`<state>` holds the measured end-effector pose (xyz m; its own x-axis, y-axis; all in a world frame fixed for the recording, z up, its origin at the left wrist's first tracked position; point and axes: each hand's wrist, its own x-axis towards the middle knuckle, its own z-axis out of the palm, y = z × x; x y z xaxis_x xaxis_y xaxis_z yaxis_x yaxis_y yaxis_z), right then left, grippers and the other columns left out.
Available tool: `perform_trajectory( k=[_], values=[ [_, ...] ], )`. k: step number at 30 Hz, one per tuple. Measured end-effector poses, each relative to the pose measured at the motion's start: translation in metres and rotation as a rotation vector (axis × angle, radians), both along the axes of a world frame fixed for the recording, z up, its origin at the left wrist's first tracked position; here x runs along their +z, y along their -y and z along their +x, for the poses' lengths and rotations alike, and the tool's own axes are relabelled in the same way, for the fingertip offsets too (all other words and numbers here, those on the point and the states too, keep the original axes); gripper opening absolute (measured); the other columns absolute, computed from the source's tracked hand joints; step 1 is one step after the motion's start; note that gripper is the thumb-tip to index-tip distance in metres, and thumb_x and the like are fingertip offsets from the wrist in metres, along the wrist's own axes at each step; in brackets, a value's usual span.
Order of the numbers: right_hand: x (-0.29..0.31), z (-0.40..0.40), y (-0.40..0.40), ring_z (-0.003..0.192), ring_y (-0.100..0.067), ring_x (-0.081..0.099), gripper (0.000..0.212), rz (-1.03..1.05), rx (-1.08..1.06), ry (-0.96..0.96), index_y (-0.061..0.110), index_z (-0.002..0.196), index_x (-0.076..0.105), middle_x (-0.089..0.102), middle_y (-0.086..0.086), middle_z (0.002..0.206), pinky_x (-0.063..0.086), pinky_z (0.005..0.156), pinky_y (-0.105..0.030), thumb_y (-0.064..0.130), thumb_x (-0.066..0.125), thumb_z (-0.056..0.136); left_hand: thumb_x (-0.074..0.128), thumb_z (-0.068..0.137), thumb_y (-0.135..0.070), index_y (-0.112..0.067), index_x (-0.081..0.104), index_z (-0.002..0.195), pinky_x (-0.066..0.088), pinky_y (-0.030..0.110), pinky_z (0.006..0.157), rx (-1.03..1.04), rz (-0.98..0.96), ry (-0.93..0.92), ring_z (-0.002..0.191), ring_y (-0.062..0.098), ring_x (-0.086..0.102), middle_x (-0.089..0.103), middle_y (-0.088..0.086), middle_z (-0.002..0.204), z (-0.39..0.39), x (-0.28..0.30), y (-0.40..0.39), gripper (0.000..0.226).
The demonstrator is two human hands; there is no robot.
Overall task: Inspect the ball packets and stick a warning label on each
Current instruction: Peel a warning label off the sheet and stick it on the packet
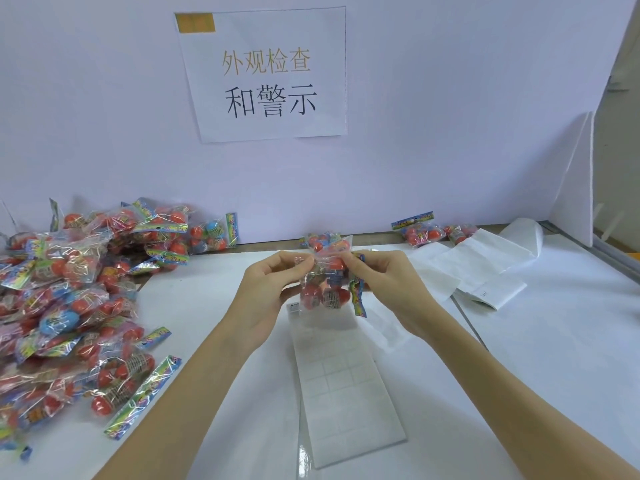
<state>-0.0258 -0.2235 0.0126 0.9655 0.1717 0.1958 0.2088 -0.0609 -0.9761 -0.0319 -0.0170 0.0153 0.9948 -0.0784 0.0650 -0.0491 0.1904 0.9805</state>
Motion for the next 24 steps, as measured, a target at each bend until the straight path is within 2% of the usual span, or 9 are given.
perform_trajectory(
  k=[5,8,10,12,14,16,18,20,24],
  values=[
    [0.002,0.000,-0.006,0.079,-0.019,0.069,0.034,0.175,-0.052,-0.070,0.000,0.100,0.080,0.078,-0.019,0.092,0.057,0.072,-0.024,0.028,0.062,0.105,0.081,0.079,-0.035,-0.020,0.077,0.079,0.054,0.032,0.075,0.016,-0.051,-0.081,0.082,0.015,0.068,0.075,0.002,0.094,0.000,0.002,0.005,0.016],
    [0.001,-0.002,-0.009,0.077,-0.020,0.068,0.041,0.160,-0.068,-0.041,-0.004,0.097,0.078,0.075,-0.026,0.098,0.057,0.071,-0.023,0.031,0.058,0.107,0.079,0.082,-0.033,-0.019,0.076,0.075,0.056,0.024,0.065,0.025,-0.064,-0.037,0.077,0.012,0.069,0.075,0.002,0.090,0.000,0.003,0.005,0.016],
    [0.002,-0.004,-0.011,0.074,-0.018,0.070,0.043,0.133,-0.061,-0.033,-0.001,0.094,0.078,0.077,-0.023,0.091,0.057,0.071,-0.023,0.033,0.055,0.108,0.077,0.087,-0.027,-0.015,0.075,0.079,0.056,0.022,0.062,0.048,-0.069,-0.033,0.074,0.012,0.070,0.076,0.004,0.088,-0.001,0.003,0.005,0.015],
    [0.005,-0.005,-0.010,0.076,-0.024,0.072,0.045,0.132,-0.011,-0.064,0.011,0.090,0.081,0.078,-0.015,0.086,0.058,0.072,-0.024,0.038,0.051,0.109,0.074,0.093,-0.021,-0.009,0.074,0.086,0.056,0.021,0.062,0.100,-0.083,-0.037,0.072,0.012,0.069,0.075,0.004,0.086,0.000,0.002,0.005,0.014],
    [0.009,-0.005,-0.004,0.094,-0.039,0.073,0.044,0.128,0.105,-0.138,0.010,0.111,0.079,0.073,-0.024,0.110,0.062,0.077,-0.028,0.045,0.053,0.107,0.074,0.094,-0.016,-0.006,0.071,0.091,0.056,0.022,0.063,0.192,-0.086,-0.021,0.072,0.013,0.070,0.074,0.005,0.085,0.001,0.001,0.002,0.011],
    [0.010,-0.005,0.003,0.104,-0.035,0.075,0.037,0.067,0.229,-0.178,0.011,0.125,0.071,0.073,-0.022,0.120,0.063,0.082,-0.033,0.040,0.062,0.103,0.074,0.095,-0.012,-0.006,0.068,0.094,0.057,0.023,0.065,0.261,-0.074,0.013,0.075,0.015,0.071,0.072,0.008,0.089,0.003,0.000,-0.001,0.009],
    [0.007,-0.005,0.005,0.099,-0.029,0.078,0.022,0.023,0.222,-0.157,0.013,0.120,0.070,0.079,-0.014,0.108,0.062,0.078,-0.030,0.025,0.067,0.102,0.071,0.097,-0.011,-0.004,0.069,0.099,0.057,0.022,0.067,0.231,-0.074,0.018,0.075,0.015,0.071,0.071,0.008,0.090,0.004,-0.001,-0.003,0.008],
    [0.005,-0.002,0.007,0.093,-0.025,0.078,0.019,0.006,0.149,-0.139,0.008,0.116,0.070,0.080,-0.012,0.102,0.059,0.074,-0.025,0.019,0.068,0.101,0.067,0.100,-0.013,-0.002,0.074,0.107,0.057,0.022,0.073,0.132,-0.043,-0.008,0.077,0.015,0.070,0.074,0.008,0.094,0.005,-0.002,-0.003,0.015],
    [0.008,0.002,0.013,0.085,-0.023,0.078,0.016,0.040,0.082,-0.143,0.011,0.099,0.073,0.079,-0.009,0.095,0.056,0.069,-0.021,0.022,0.062,0.105,0.066,0.100,-0.010,-0.003,0.082,0.094,0.061,0.026,0.076,0.037,-0.086,-0.077,0.076,0.018,0.070,0.076,0.011,0.091,0.007,-0.002,-0.006,0.018]
  ],
)
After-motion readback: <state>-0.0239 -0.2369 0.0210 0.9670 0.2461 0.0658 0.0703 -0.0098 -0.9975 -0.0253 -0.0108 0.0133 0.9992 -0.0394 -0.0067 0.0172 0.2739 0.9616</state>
